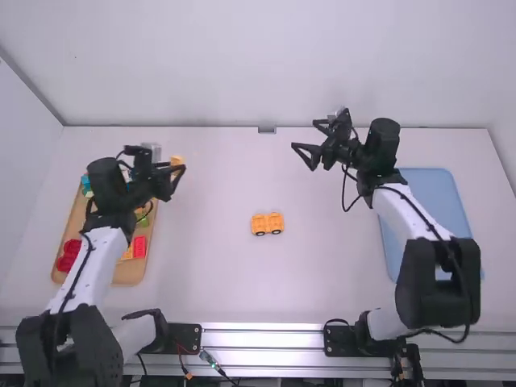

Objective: Assemble lego blocks to make yellow taxi

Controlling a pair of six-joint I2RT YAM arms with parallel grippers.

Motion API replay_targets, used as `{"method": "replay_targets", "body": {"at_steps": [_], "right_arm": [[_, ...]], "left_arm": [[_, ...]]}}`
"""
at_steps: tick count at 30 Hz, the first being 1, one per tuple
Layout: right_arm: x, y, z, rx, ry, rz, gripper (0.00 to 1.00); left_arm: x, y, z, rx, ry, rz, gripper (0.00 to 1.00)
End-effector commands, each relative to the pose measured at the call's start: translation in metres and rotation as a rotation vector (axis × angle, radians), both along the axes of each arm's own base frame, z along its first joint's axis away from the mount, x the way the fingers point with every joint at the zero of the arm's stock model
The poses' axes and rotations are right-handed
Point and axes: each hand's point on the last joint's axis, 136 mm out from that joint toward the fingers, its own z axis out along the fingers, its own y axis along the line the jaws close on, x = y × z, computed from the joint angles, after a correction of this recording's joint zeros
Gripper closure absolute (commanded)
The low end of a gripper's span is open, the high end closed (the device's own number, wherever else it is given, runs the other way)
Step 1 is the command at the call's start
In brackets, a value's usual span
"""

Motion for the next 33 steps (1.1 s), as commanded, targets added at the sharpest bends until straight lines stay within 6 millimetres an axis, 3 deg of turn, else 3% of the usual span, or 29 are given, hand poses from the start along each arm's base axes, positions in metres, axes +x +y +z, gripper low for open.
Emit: {"method": "replay_targets", "body": {"at_steps": [1, 4, 9, 14, 23, 29, 33], "right_arm": [[-0.045, 0.025, 0.009, 0.098, 0.110, 0.353, 0.01], [-0.053, 0.034, 0.007, 0.115, 0.127, 0.437, 0.01], [-0.070, 0.051, 0.011, 0.108, 0.109, 0.527, 0.02], [-0.082, 0.067, 0.013, 0.097, 0.059, 0.583, 0.11], [-0.092, 0.088, 0.013, 0.098, 0.024, 0.612, 0.14], [-0.076, 0.084, 0.017, 0.116, 0.015, 0.524, 0.17], [-0.074, 0.081, 0.016, 0.115, 0.021, 0.522, 0.22]], "left_arm": [[-0.023, -0.069, 0.003, -0.028, -0.113, -0.373, 0.98], [-0.030, -0.107, 0.009, -0.061, -0.224, -0.567, 0.98], [-0.019, -0.137, 0.008, -0.153, -0.278, -0.635, 0.98], [-0.013, -0.148, 0.010, -0.233, -0.263, -0.691, 0.98], [-0.018, -0.160, 0.024, -0.242, -0.252, -0.838, 0.98], [-0.031, -0.174, 0.039, -0.248, -0.316, -0.890, 0.98], [-0.029, -0.174, 0.045, -0.249, -0.346, -0.869, 0.98]]}}
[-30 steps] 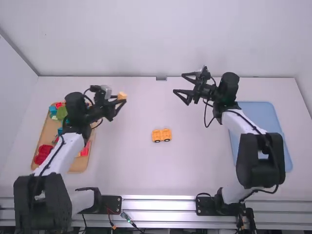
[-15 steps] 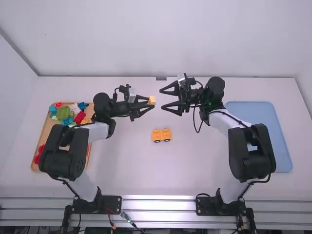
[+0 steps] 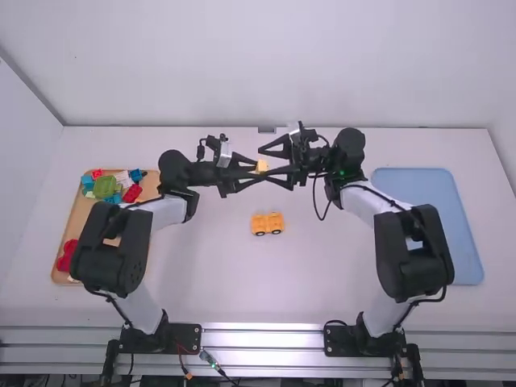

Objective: Assemble lego blocks to make yellow taxi

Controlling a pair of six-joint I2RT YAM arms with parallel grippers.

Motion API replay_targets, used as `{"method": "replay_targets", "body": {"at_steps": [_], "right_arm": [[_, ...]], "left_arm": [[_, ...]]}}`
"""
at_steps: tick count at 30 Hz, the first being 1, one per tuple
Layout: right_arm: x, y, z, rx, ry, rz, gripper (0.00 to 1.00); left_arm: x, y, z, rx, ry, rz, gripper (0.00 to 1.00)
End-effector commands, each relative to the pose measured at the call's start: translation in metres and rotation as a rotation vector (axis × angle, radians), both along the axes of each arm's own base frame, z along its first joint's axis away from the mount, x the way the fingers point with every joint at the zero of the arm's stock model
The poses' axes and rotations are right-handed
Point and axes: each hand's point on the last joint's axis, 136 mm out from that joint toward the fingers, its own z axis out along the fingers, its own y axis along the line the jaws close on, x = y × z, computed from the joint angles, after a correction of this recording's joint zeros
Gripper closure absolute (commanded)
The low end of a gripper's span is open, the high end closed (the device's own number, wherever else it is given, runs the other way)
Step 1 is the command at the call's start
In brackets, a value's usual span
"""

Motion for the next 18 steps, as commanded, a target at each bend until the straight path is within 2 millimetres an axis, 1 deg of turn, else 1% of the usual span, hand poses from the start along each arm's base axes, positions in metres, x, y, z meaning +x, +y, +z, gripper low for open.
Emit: {"method": "replay_targets", "body": {"at_steps": [1, 3, 5, 7, 11, 12, 15, 18], "right_arm": [[0.006, 0.000, 0.007, 0.007, -0.017, -0.011, 0.23], [0.005, 0.001, 0.007, 0.007, -0.017, -0.008, 0.27], [0.002, 0.005, 0.008, 0.008, -0.022, 0.001, 0.33], [0.001, 0.007, 0.008, 0.009, -0.026, 0.006, 0.35], [-0.001, 0.009, 0.008, 0.009, -0.026, 0.013, 0.40], [-0.001, 0.009, 0.008, 0.009, -0.025, 0.013, 0.45], [-0.001, 0.009, 0.008, 0.010, -0.028, 0.012, 0.49], [-0.001, 0.009, 0.008, 0.009, -0.028, 0.013, 0.57]], "left_arm": [[0.004, 0.000, 0.010, -0.016, 0.004, 0.015, 0.98], [0.007, 0.001, 0.009, -0.018, 0.021, 0.031, 0.98], [0.013, 0.000, 0.005, -0.019, 0.063, 0.055, 0.98], [0.016, 0.001, 0.002, -0.013, 0.060, 0.065, 0.98], [0.014, 0.000, 0.003, -0.012, 0.042, 0.060, 0.98], [0.014, 0.000, 0.004, -0.014, 0.038, 0.060, 0.98], [0.015, 0.000, 0.004, -0.016, 0.039, 0.065, 0.98], [0.017, 0.000, 0.005, -0.020, 0.040, 0.079, 0.98]]}}
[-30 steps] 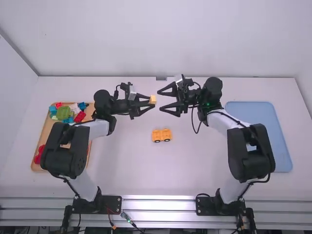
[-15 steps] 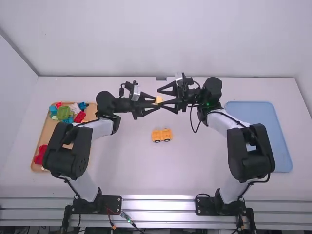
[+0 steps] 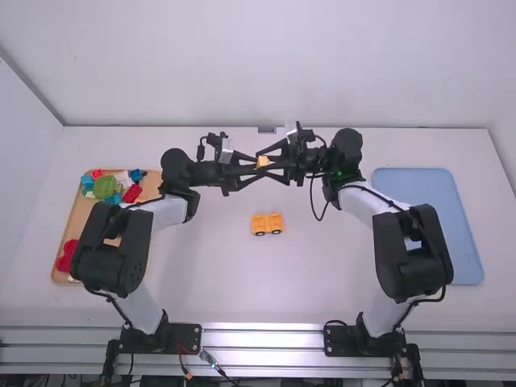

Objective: Assemble lego blocks to make yellow taxi

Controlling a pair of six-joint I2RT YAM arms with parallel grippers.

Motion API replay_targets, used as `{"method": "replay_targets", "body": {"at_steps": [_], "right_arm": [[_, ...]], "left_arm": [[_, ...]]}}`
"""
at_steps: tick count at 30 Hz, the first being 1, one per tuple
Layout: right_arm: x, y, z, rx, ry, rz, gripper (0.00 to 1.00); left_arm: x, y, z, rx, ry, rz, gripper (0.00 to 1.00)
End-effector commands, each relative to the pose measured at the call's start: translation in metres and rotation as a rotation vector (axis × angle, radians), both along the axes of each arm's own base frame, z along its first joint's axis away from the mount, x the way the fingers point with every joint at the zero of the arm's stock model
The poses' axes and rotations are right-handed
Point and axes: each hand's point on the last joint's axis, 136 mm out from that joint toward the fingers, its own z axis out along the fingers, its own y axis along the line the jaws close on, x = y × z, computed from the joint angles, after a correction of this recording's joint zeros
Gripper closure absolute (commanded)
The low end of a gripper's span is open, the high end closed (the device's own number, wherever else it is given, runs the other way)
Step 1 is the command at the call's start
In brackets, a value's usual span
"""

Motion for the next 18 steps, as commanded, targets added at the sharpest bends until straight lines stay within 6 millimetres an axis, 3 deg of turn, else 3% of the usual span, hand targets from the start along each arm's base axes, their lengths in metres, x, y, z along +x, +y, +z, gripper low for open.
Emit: {"method": "replay_targets", "body": {"at_steps": [1, 7, 8, 9, 10, 14, 18], "right_arm": [[0.002, 0.001, 0.007, 0.005, -0.026, 0.010, 0.63], [0.002, 0.001, 0.007, 0.004, -0.024, 0.011, 0.81], [0.002, 0.000, 0.007, 0.005, -0.023, 0.011, 0.84], [0.002, 0.000, 0.007, 0.005, -0.024, 0.007, 0.86], [0.003, 0.000, 0.007, 0.006, -0.028, 0.006, 0.87], [0.011, -0.008, 0.008, 0.010, -0.058, -0.029, 0.89], [0.042, -0.028, 0.003, 0.007, 0.006, -0.180, 0.93]], "left_arm": [[0.004, 0.000, 0.010, -0.010, -0.045, 0.021, 0.98], [0.003, 0.000, 0.013, -0.014, -0.066, 0.022, 0.76], [0.003, 0.000, 0.013, -0.014, -0.066, 0.022, 0.57], [0.003, 0.000, 0.013, -0.014, -0.066, 0.021, 0.24], [0.003, 0.000, 0.013, -0.013, -0.066, 0.021, 0.01], [0.008, 0.004, 0.004, 0.002, -0.026, 0.031, 0.01], [0.012, 0.002, -0.023, 0.064, 0.023, 0.041, 0.01]]}}
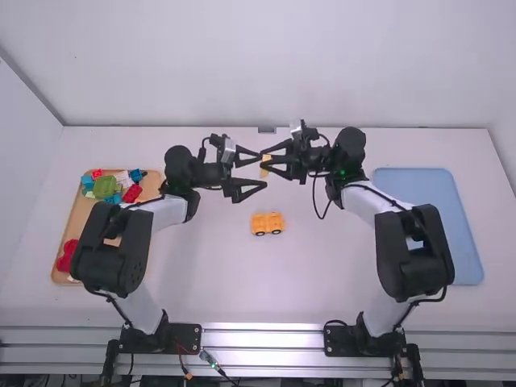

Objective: Assemble lego blocks to make yellow taxi

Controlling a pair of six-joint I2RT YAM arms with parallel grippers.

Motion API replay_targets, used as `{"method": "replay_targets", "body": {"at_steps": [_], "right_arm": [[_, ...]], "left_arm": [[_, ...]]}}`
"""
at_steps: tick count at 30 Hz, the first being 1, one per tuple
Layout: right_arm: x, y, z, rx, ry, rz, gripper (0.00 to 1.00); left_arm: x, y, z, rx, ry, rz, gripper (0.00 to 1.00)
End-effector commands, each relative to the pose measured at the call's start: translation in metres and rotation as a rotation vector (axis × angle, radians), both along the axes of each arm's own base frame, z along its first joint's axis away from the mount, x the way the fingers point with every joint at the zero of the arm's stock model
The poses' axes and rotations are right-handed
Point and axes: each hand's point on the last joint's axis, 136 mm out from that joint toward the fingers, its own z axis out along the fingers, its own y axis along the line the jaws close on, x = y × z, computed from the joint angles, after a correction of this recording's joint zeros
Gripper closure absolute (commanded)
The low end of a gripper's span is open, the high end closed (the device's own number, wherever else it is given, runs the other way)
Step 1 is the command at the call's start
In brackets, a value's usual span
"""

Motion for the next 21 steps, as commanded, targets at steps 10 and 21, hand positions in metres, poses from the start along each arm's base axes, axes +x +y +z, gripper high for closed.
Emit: {"method": "replay_targets", "body": {"at_steps": [10, 21], "right_arm": [[0.093, -0.068, -0.085, -0.426, 0.107, -0.560, 0.96], [0.017, -0.092, -0.151, -1.320, -0.174, -0.206, 1.00]], "left_arm": [[0.032, 0.016, -0.052, 0.164, 0.066, 0.206, 0.01], [0.044, 0.021, -0.056, 0.186, 0.070, 0.281, 0.01]]}}
